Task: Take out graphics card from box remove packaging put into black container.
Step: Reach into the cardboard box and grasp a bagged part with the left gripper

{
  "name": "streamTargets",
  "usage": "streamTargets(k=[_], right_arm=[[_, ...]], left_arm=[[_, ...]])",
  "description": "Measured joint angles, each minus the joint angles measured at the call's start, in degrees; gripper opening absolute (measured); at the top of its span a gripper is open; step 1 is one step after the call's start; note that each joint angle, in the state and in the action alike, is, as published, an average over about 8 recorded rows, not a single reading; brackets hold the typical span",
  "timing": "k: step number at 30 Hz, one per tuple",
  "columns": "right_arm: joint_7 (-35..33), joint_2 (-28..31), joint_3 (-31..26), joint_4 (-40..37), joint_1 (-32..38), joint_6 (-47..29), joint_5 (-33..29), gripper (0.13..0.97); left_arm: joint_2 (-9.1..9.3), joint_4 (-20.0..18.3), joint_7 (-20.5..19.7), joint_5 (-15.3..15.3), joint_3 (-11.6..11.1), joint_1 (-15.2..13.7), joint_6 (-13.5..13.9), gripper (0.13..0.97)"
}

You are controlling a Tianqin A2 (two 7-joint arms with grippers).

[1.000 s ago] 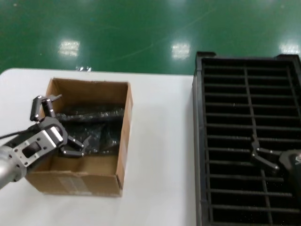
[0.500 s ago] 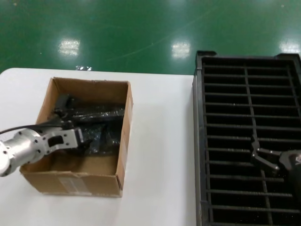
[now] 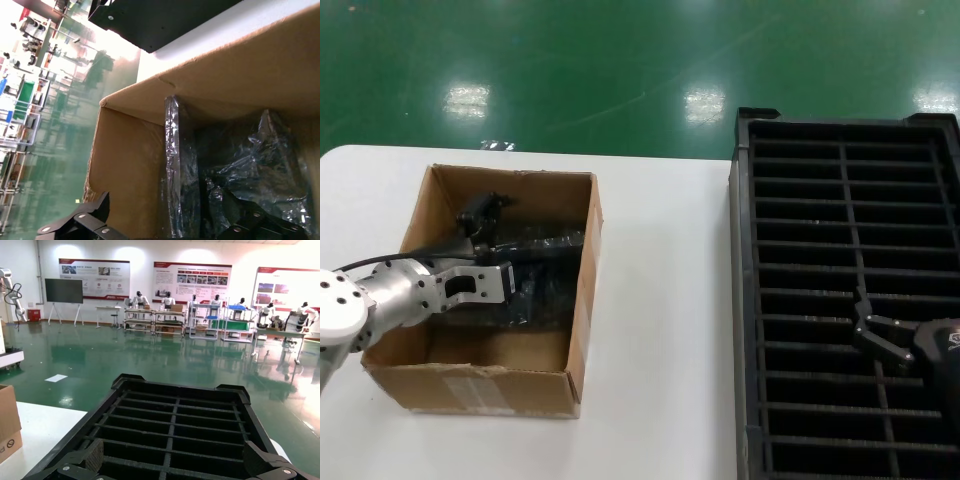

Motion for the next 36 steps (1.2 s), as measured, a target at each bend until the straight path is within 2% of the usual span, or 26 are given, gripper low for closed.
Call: streamTargets(k=[4, 9, 12, 13, 16, 21, 22, 30, 36], right_arm=[[0.00, 0.00, 0.00, 0.00, 0.00, 0.00, 0.00, 0.966], [0.00, 0.00, 0.00, 0.00, 0.00, 0.00, 0.00, 0.966], [0.00, 0.00, 0.00, 0.00, 0.00, 0.00, 0.00, 0.966], [0.00, 0.00, 0.00, 0.00, 0.00, 0.00, 0.00, 0.966], [0.00, 0.00, 0.00, 0.00, 0.00, 0.00, 0.00, 0.966], [0.00, 0.00, 0.00, 0.00, 0.00, 0.00, 0.00, 0.966], [0.00, 0.00, 0.00, 0.00, 0.00, 0.00, 0.00, 0.966], [0.00, 0.00, 0.00, 0.00, 0.00, 0.00, 0.00, 0.966], [0.00, 0.00, 0.00, 0.00, 0.00, 0.00, 0.00, 0.966]], left_arm=[[0.71, 1.91, 3.49, -0.79, -0.57, -0.86, -0.49, 0.804], [1.42, 4.26, 6.92, -1.44, -1.07, -1.95, -0.89, 0.692], [1.67, 5.32, 8.14, -1.61, -1.21, -2.48, -0.94, 0.624], [1.73, 5.57, 8.39, -1.63, -1.23, -2.61, -0.93, 0.624], [1.82, 6.02, 8.81, -1.61, -1.21, -2.87, -0.85, 0.543], [1.63, 5.77, 8.15, -1.08, -0.87, -2.84, -0.78, 0.408], [1.54, 5.59, 7.85, -0.92, -0.77, -2.77, -0.78, 0.408], [0.23, 2.65, 4.25, 0.81, 0.23, -1.59, -0.66, 0.252], [-0.89, 0.18, 2.21, 1.55, 0.47, -0.60, -0.70, 0.230]])
